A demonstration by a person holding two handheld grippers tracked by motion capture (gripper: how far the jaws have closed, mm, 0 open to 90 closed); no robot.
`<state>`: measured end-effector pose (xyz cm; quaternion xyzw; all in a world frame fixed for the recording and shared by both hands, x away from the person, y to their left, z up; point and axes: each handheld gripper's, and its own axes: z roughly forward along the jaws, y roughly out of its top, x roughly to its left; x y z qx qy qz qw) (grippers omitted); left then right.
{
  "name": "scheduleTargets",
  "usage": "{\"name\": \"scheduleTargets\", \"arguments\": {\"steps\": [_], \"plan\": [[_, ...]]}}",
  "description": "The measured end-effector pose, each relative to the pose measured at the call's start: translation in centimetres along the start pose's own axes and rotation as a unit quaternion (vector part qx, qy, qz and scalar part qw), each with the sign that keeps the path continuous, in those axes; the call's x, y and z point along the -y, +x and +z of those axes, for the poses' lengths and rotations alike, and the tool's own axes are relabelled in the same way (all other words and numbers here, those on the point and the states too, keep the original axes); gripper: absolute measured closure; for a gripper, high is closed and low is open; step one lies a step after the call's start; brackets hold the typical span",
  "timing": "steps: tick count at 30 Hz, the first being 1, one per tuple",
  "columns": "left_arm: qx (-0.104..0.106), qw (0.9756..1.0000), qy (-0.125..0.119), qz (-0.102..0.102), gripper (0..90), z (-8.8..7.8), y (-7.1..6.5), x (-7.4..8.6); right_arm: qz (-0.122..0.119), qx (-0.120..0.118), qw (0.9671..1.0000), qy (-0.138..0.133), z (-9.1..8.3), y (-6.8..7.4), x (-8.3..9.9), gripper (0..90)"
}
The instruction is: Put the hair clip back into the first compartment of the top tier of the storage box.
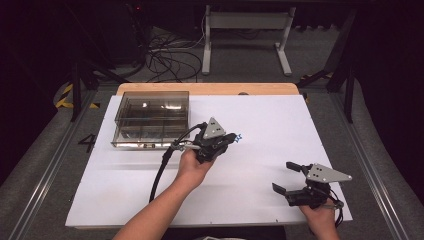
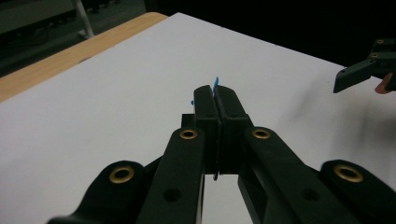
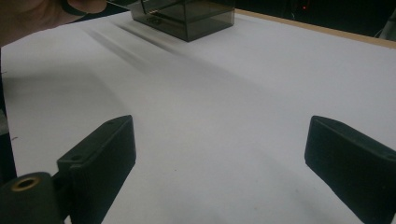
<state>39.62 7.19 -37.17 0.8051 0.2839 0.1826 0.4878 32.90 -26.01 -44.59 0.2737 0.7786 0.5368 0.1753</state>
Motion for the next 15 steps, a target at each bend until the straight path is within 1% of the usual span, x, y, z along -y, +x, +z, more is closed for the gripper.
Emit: {"name": "scheduleTargets", "arguments": {"steps": [3,5,8,10,11,15], "plan": [[-0.004,0.9999,-0.007,-0.008,89.4,-0.7,0.5,0.0,0.000,0.000,1.0000,0.000,0.0,0.0,0.0,9.5],[-0.011,0.9998,-0.010,-0.010,89.4,-1.1,0.7,0.0,0.001,0.000,1.0000,0.000,0.0,0.0,0.0,9.5],[-0.020,0.9997,-0.013,-0.008,89.4,-1.7,1.1,0.0,-0.001,0.000,1.0000,0.001,0.0,0.0,0.0,9.5],[-0.026,0.9995,-0.017,-0.010,89.4,-2.2,1.3,0.1,0.000,-0.001,1.0000,0.000,0.0,0.0,0.0,9.5],[-0.025,0.9994,-0.019,-0.013,89.4,-2.4,1.4,0.1,-0.001,0.000,1.0000,0.001,0.0,0.0,0.0,9.5],[-0.034,0.9991,-0.020,-0.012,89.3,-3.2,1.9,0.3,0.000,-0.001,1.0000,0.001,0.0,0.0,0.0,9.5]]}}
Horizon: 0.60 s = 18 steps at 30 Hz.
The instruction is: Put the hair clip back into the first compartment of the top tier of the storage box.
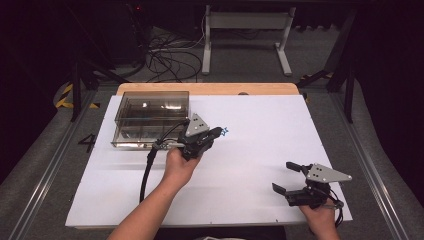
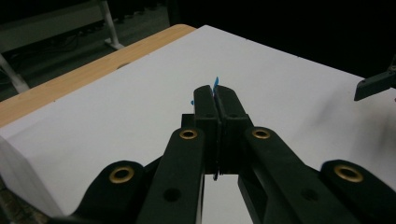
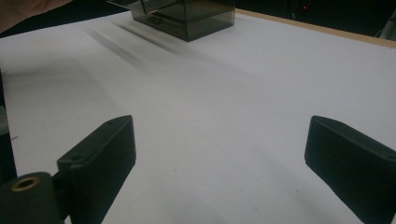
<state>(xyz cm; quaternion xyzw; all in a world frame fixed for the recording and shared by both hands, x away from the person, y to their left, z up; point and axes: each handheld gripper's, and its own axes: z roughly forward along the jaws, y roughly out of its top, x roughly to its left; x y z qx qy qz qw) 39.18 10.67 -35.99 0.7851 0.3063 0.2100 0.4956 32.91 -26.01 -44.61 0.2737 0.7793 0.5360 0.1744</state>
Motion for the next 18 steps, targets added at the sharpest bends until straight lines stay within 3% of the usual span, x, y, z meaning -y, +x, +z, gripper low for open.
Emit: {"name": "scheduleTargets", "arguments": {"steps": [18], "plan": [[-0.021,0.9997,-0.001,-0.015,89.3,-3.0,2.3,0.8,-0.003,0.000,1.0000,0.001,0.1,0.1,0.0,9.5]]}}
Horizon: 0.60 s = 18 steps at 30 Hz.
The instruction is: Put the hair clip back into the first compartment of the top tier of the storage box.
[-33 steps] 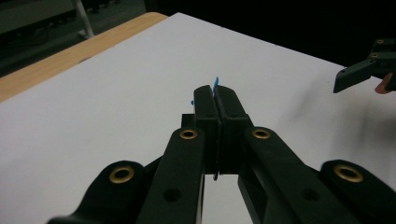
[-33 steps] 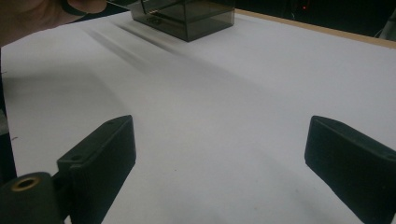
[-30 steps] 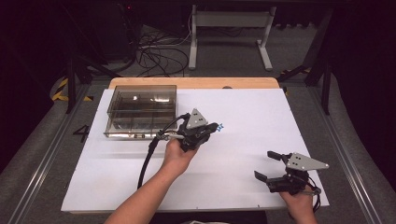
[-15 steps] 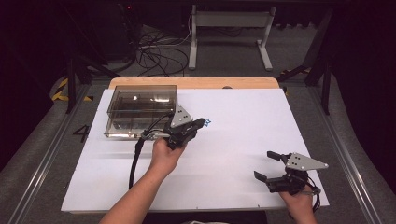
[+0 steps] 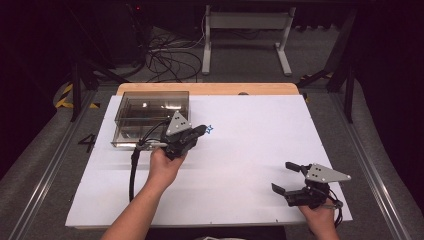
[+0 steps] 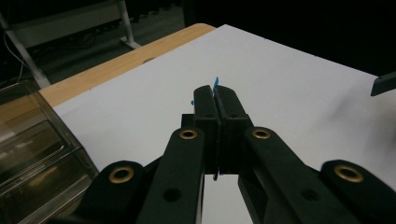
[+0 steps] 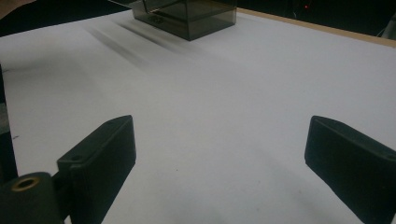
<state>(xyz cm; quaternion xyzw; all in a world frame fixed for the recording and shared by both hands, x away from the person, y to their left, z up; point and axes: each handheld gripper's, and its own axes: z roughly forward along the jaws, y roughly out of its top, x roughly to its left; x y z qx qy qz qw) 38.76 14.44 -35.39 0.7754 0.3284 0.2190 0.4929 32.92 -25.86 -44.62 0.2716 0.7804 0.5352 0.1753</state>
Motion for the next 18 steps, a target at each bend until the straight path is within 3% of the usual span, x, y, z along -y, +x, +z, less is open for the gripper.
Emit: {"name": "scheduleTargets", "arguments": {"steps": [4,18], "plan": [[-0.004,1.0000,-0.003,-0.008,89.3,-0.4,0.5,0.0,0.000,-0.002,1.0000,0.002,0.1,0.0,0.0,9.5],[-0.036,0.9993,-0.001,-0.007,89.3,-2.3,2.1,0.2,0.001,-0.001,1.0000,0.003,0.1,0.0,0.0,9.5]]}}
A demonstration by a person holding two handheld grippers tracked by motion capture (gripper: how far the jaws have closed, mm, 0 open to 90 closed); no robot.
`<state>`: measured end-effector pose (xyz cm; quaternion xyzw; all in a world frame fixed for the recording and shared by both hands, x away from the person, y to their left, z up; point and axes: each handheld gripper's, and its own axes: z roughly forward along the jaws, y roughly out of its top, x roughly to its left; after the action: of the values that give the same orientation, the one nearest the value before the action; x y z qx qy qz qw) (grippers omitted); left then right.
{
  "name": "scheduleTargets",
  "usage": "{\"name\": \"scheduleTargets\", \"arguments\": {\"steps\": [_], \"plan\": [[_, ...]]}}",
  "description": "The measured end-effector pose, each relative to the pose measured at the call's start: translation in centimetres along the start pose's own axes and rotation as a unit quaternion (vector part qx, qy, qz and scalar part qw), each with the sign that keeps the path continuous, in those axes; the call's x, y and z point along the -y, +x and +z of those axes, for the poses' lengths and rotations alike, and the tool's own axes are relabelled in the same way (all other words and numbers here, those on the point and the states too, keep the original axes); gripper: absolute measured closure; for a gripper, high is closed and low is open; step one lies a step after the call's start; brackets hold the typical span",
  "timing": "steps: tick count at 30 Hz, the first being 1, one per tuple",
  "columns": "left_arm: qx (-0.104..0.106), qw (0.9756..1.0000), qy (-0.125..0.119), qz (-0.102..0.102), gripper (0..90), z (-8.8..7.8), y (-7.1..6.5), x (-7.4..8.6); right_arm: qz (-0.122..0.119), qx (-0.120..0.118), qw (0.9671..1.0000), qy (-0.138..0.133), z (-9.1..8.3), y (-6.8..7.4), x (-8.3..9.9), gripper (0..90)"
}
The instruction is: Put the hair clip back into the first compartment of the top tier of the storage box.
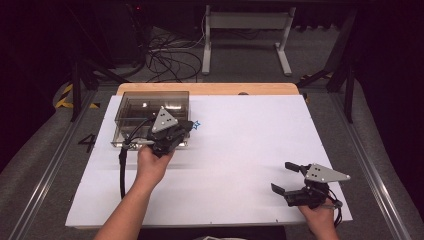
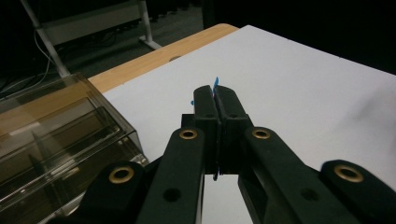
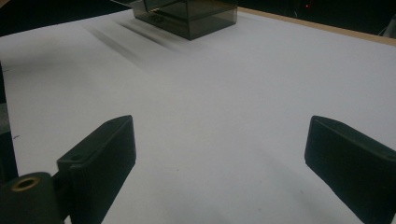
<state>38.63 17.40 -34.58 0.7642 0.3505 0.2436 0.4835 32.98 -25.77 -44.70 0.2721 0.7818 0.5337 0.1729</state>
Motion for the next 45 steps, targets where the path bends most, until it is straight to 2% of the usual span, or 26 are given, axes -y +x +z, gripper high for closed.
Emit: {"name": "scheduleTargets", "arguments": {"steps": [22,37,45], "plan": [[-0.039,0.9991,0.003,-0.015,89.3,-2.9,2.9,1.3,0.002,-0.002,1.0000,0.001,0.2,0.0,0.0,9.5],[-0.064,0.9975,0.006,-0.030,89.3,-4.7,4.9,2.4,0.000,-0.002,1.0000,0.003,0.2,0.0,0.0,9.5],[-0.078,0.9960,0.010,-0.044,89.3,-5.5,5.9,3.1,0.000,-0.002,1.0000,0.003,0.2,0.0,0.0,9.5]]}}
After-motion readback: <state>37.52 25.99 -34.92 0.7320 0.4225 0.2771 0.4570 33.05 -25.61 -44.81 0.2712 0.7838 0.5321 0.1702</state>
